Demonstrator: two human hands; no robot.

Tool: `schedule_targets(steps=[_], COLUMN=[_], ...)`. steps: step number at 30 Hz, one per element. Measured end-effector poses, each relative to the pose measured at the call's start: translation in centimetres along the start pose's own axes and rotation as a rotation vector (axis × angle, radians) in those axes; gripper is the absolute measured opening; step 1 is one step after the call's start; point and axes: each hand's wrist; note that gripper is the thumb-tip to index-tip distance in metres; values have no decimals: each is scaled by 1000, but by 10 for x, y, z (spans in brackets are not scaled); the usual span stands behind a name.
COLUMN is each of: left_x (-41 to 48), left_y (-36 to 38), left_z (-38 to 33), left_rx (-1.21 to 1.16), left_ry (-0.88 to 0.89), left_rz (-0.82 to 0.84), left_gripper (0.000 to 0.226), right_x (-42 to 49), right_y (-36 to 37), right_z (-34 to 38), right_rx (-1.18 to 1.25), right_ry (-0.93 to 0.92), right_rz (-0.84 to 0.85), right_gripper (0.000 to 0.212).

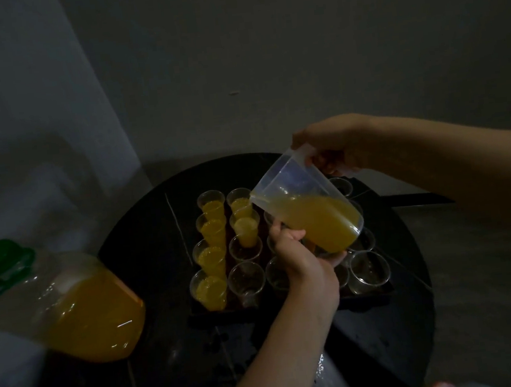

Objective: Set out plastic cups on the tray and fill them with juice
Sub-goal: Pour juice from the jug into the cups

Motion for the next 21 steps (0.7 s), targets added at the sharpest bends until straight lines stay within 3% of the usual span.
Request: schedule_targets(steps=[21], left_x=[-45], left_y=[-17], left_z=[1], left_rx=[35], left_ry=[29], left_rz=[-17], left_gripper=[56], right_x=[-57], right_y=[8], right_z=[-18], right_rx=[16], right_ry=[-79], right_rz=[-27], right_gripper=[24])
Point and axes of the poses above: each hand's wrist, its own x-axis towards the middle knuckle, its own y-axis out of the palm, z = x × y, and after that the axes turned 1 degree about x, right-handed
